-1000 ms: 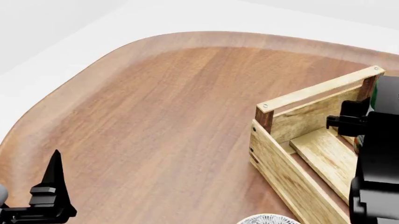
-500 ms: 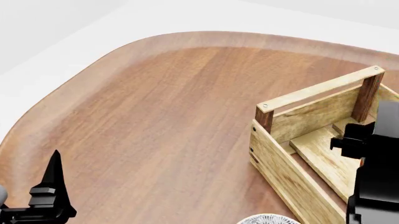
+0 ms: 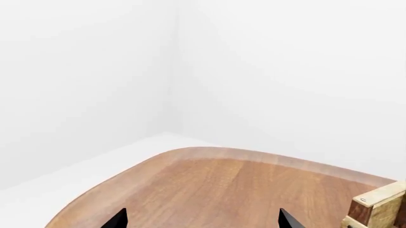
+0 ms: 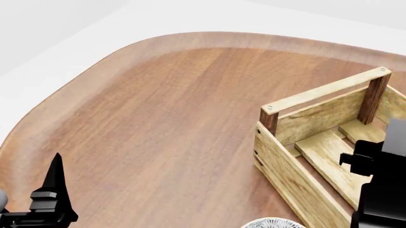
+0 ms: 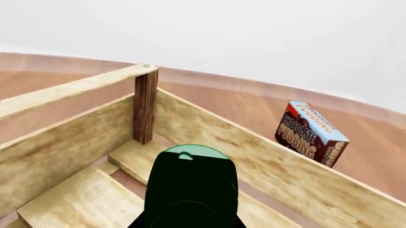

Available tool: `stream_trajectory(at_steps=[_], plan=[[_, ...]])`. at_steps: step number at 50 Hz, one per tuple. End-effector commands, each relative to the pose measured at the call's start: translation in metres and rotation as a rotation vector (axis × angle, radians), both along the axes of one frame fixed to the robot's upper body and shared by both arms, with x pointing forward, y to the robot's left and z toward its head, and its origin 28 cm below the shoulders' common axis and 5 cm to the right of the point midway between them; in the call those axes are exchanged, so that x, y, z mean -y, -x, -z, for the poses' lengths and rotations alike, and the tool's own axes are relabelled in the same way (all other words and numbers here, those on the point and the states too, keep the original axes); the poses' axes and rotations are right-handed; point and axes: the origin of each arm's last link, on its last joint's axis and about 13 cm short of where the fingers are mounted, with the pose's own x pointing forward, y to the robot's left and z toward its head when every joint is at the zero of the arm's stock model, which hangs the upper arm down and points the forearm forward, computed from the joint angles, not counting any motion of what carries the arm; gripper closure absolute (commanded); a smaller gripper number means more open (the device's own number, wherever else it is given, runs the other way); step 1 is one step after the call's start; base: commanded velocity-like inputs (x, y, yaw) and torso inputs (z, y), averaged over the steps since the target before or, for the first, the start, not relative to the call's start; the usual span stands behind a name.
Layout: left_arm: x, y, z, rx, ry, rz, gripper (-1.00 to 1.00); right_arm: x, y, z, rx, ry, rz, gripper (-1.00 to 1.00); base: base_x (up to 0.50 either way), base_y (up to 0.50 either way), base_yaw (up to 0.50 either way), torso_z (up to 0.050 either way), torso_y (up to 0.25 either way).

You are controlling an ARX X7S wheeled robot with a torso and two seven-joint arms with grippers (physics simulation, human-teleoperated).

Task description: Pick up the salad dressing and put it in the tray.

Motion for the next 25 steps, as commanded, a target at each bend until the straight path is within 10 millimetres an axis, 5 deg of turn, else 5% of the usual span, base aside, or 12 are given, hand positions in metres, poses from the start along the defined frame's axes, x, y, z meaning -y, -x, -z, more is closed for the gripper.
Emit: stream_trajectory(at_steps=[1, 25], plan=[[0.000, 0.000, 0.000, 0.001, -0.002, 0.000, -1.00, 0.002, 0.003, 0.003, -0.019, 0.029, 0.033, 1.00, 0.00, 0.00, 0.00, 0.000, 0.000], [0.001, 0.000, -0.001, 0.001, -0.007, 0.000, -1.00, 0.001, 0.009, 0.016, -0.046, 0.018, 0.019, 1.00, 0.00, 0.00, 0.00, 0.000, 0.000]])
